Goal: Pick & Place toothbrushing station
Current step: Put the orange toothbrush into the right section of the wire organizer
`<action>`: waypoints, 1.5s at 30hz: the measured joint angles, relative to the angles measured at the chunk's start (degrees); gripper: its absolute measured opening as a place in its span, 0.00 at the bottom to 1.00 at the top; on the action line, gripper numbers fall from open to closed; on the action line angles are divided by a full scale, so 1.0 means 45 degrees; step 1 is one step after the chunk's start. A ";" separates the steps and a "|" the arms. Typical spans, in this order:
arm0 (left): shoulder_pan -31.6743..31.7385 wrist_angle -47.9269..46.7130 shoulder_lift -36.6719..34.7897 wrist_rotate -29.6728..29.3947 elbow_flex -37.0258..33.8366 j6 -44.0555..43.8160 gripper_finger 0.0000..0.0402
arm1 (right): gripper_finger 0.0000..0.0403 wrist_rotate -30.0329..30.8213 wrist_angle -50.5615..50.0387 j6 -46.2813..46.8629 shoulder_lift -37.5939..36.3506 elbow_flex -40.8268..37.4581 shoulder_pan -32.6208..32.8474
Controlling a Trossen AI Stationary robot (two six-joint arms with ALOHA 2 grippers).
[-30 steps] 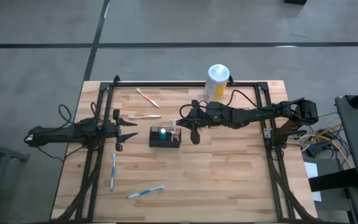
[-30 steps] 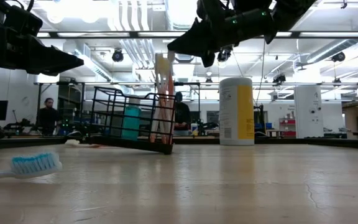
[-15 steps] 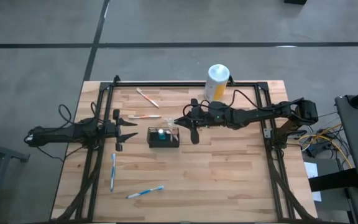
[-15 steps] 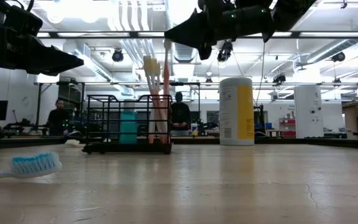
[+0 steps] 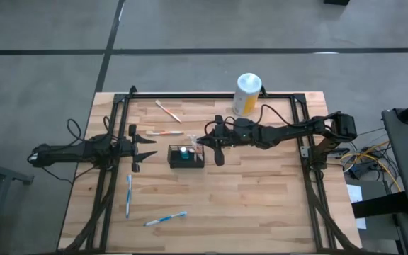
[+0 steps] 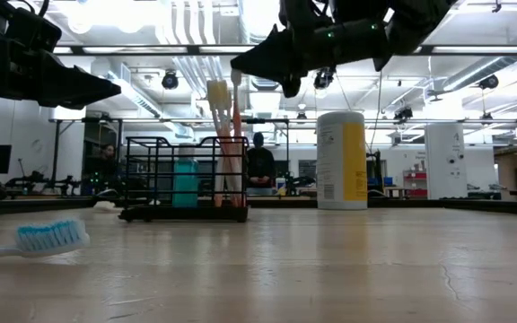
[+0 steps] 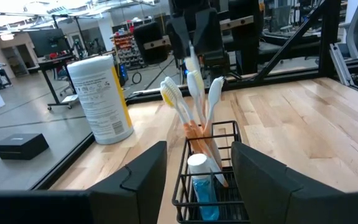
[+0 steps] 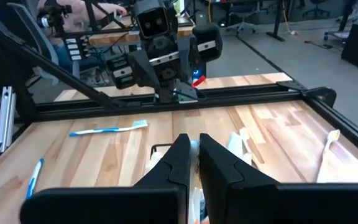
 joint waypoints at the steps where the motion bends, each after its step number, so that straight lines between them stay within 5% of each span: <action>1: -0.0002 -0.0002 0.0002 0.0000 -0.0002 0.0002 0.46 | 0.03 0.0004 -0.0009 -0.0028 0.0000 0.0000 0.0000; 22: -0.0002 0.0001 0.0002 0.0000 0.0001 0.0002 0.46 | 0.04 0.0042 -0.0665 0.0393 0.0044 -0.0078 0.0000; 37: 0.0001 0.0000 0.0002 0.0000 -0.0004 -0.0002 0.46 | 0.35 0.0396 -0.0277 0.0370 0.0007 -0.0083 -0.0005; 45: 0.0001 0.0000 0.0001 0.0000 0.0000 0.0001 0.46 | 0.35 0.1082 0.0694 -0.0317 -0.0827 -0.0083 -0.0005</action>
